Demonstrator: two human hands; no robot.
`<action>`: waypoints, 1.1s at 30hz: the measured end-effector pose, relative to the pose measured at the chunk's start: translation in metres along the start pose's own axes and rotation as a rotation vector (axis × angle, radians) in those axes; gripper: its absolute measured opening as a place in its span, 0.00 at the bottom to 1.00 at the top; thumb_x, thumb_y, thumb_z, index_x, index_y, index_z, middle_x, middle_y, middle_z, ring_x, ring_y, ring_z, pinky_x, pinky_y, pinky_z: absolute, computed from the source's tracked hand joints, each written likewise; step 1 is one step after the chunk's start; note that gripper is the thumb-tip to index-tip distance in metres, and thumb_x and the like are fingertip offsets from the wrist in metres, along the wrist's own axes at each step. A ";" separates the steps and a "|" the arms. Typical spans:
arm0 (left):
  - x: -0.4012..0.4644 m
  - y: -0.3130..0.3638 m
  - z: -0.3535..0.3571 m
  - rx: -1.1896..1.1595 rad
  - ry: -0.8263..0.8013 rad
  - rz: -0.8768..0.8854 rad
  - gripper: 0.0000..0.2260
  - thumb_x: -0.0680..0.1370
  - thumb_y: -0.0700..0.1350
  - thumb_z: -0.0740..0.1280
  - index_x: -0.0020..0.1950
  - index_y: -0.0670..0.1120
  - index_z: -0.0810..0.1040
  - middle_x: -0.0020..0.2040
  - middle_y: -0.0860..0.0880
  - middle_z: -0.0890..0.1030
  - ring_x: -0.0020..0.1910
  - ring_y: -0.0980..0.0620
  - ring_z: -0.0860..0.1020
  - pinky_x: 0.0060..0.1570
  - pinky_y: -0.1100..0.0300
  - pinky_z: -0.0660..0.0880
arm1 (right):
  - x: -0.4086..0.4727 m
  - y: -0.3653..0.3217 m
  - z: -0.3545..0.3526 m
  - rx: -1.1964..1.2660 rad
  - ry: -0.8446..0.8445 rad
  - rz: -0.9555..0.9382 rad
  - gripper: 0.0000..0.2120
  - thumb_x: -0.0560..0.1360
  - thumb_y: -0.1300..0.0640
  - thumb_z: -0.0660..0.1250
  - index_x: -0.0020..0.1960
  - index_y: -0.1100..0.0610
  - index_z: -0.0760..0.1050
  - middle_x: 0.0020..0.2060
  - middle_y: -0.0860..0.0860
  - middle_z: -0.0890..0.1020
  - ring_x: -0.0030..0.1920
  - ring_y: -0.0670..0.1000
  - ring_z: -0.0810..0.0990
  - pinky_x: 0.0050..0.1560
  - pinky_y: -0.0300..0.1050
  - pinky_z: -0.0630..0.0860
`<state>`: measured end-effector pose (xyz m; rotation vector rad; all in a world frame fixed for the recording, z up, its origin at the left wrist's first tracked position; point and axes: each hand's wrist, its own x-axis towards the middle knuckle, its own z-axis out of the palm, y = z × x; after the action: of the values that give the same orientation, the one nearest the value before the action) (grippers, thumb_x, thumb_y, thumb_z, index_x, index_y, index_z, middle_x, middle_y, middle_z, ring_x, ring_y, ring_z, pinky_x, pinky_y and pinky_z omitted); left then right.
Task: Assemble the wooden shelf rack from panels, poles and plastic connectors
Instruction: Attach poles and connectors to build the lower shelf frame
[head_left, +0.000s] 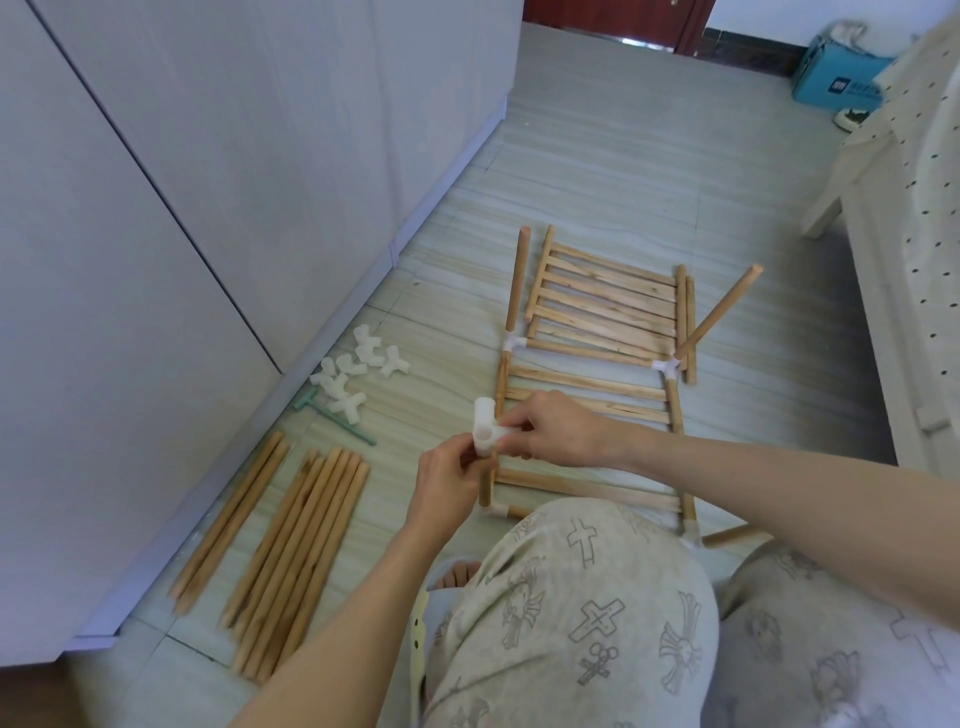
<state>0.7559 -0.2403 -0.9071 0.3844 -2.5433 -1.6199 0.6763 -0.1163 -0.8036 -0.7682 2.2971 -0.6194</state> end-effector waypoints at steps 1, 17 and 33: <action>0.000 0.000 0.001 -0.002 -0.003 -0.002 0.06 0.72 0.37 0.69 0.43 0.47 0.80 0.34 0.59 0.79 0.36 0.66 0.77 0.36 0.75 0.70 | -0.001 0.001 0.000 0.011 0.002 0.011 0.13 0.75 0.57 0.66 0.46 0.68 0.80 0.38 0.59 0.80 0.37 0.50 0.75 0.39 0.43 0.71; 0.003 0.000 -0.001 -0.055 -0.044 -0.077 0.04 0.72 0.34 0.68 0.41 0.42 0.80 0.37 0.56 0.81 0.40 0.65 0.78 0.43 0.74 0.71 | -0.002 -0.017 -0.032 0.377 0.310 -0.013 0.15 0.79 0.56 0.61 0.35 0.57 0.75 0.27 0.46 0.77 0.27 0.41 0.73 0.34 0.37 0.72; 0.016 0.079 -0.063 -0.043 -0.033 0.376 0.25 0.76 0.38 0.67 0.67 0.59 0.66 0.65 0.61 0.70 0.61 0.63 0.71 0.57 0.70 0.70 | -0.021 -0.013 -0.057 1.157 -0.351 0.321 0.19 0.82 0.51 0.51 0.51 0.64 0.73 0.25 0.47 0.64 0.23 0.43 0.63 0.23 0.33 0.60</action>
<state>0.7418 -0.2682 -0.8098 -0.1210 -2.4100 -1.5418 0.6551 -0.0984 -0.7476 0.0619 1.3296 -1.3199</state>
